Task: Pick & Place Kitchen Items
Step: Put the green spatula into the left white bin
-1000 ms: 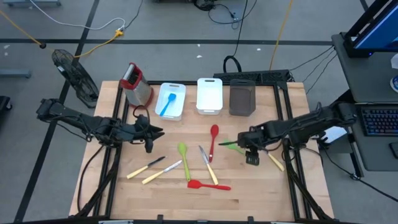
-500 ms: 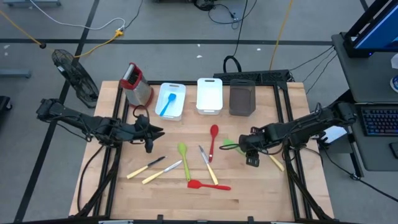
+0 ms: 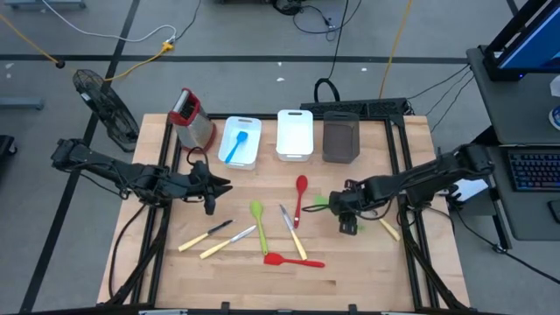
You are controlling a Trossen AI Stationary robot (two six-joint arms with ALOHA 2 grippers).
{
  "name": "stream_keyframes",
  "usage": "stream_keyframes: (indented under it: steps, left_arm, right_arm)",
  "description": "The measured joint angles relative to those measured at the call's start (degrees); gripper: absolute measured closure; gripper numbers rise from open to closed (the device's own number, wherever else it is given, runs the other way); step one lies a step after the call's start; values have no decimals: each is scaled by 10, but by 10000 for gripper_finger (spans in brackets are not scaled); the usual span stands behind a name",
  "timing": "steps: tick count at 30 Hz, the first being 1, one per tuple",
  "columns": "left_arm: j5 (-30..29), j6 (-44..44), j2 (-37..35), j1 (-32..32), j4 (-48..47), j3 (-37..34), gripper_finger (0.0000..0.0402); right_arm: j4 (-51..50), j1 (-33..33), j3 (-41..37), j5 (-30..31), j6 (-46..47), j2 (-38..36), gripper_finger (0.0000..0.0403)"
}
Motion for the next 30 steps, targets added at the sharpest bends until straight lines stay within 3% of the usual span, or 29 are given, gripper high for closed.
stream_keyframes:
  steps: [6,25,30]
  left_arm:
    - [0,0,0,0,0,0,295]
    - [15,8,0,0,-1,0,295]
    - [15,10,0,0,-1,0,295]
  right_arm:
    - [62,-16,0,25,-12,42,201]
    - [81,-47,2,13,3,124,203]
    - [73,-47,2,2,22,150,231]
